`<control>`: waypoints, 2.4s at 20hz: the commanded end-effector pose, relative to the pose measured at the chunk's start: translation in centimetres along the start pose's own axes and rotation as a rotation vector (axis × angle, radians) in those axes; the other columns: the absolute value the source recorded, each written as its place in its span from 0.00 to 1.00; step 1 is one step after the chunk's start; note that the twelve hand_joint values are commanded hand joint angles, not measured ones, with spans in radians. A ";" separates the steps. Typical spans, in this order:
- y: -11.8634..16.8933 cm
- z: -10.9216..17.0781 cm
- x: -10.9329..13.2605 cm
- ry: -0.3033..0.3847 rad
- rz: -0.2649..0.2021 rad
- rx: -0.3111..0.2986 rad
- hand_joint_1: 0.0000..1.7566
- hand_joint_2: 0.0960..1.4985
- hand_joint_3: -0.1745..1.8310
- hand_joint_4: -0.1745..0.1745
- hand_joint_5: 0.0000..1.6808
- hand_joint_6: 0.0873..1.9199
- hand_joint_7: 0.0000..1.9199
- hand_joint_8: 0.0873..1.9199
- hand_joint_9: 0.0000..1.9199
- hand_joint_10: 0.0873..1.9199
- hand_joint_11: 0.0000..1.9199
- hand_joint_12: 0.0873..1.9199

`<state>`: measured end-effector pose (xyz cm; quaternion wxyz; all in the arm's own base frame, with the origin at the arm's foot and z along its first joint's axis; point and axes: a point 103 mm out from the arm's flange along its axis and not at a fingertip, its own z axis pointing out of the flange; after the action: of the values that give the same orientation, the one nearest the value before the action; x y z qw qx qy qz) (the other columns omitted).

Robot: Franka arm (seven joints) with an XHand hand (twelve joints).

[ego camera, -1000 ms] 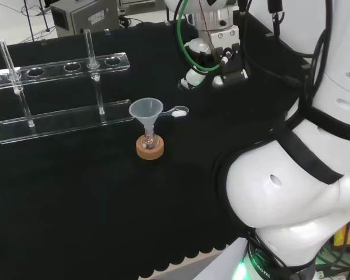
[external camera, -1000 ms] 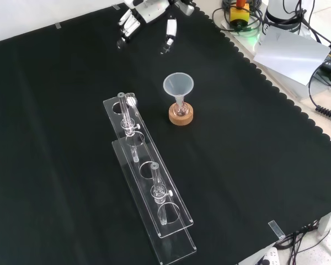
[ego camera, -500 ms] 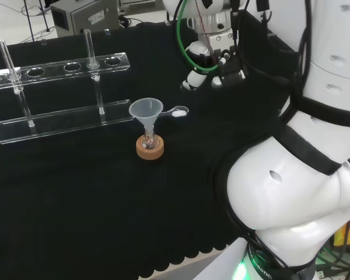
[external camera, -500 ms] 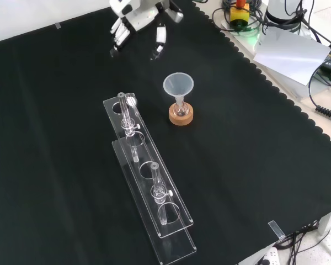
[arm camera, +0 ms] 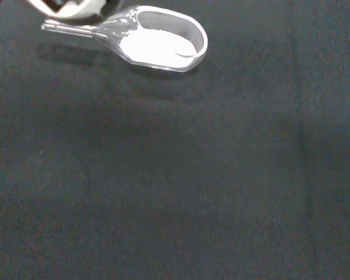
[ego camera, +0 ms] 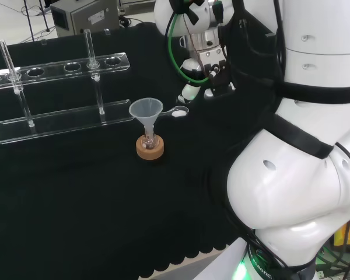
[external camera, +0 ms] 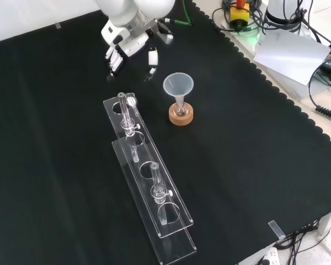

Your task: Pick up the weighing funnel.

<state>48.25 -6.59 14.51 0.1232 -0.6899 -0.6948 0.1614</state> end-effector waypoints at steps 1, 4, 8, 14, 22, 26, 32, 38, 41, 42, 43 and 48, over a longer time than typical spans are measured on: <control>0.9 0.9 0.7 -0.008 0.004 0.008 0.46 0.38 0.41 0.34 0.32 0.00 0.21 0.32 0.33 0.27 0.19 0.68; 1.2 2.0 1.0 -0.008 0.004 0.018 0.46 0.37 0.41 0.34 0.33 0.00 0.22 0.33 0.35 0.28 0.19 0.68; 1.3 2.5 1.7 0.000 0.027 0.031 0.47 0.37 0.41 0.34 0.34 0.00 0.23 0.33 0.36 0.28 0.20 0.68; 1.4 3.2 1.8 0.001 0.026 0.044 0.47 0.37 0.41 0.34 0.35 0.01 0.24 0.33 0.37 0.27 0.21 0.67; 1.5 4.1 1.9 -0.005 0.031 0.043 0.47 0.37 0.42 0.34 0.35 0.02 0.25 0.32 0.38 0.26 0.21 0.67; 1.6 4.3 1.6 0.000 0.022 0.039 0.47 0.37 0.42 0.34 0.35 0.02 0.24 0.32 0.38 0.26 0.21 0.67; 2.3 5.2 0.5 -0.004 0.011 0.040 0.47 0.37 0.42 0.32 0.34 0.02 0.24 0.32 0.38 0.26 0.21 0.67; 2.3 5.1 1.2 -0.011 0.007 0.030 0.48 0.37 0.42 0.32 0.33 0.02 0.24 0.32 0.38 0.26 0.21 0.66; 2.7 5.3 0.9 -0.006 -0.004 0.031 0.48 0.36 0.42 0.32 0.33 0.02 0.24 0.32 0.38 0.26 0.21 0.66; 2.7 5.3 1.1 -0.008 -0.003 0.030 0.48 0.36 0.42 0.32 0.33 0.02 0.24 0.32 0.38 0.26 0.21 0.66; 2.8 5.3 1.0 -0.005 -0.006 0.032 0.48 0.36 0.42 0.32 0.33 0.02 0.24 0.32 0.38 0.26 0.21 0.66; 3.1 5.8 0.7 -0.004 -0.022 0.017 0.48 0.36 0.42 0.32 0.33 0.02 0.24 0.32 0.38 0.26 0.22 0.66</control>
<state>48.69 -6.09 8.26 0.1332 -0.6843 -0.6955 0.1739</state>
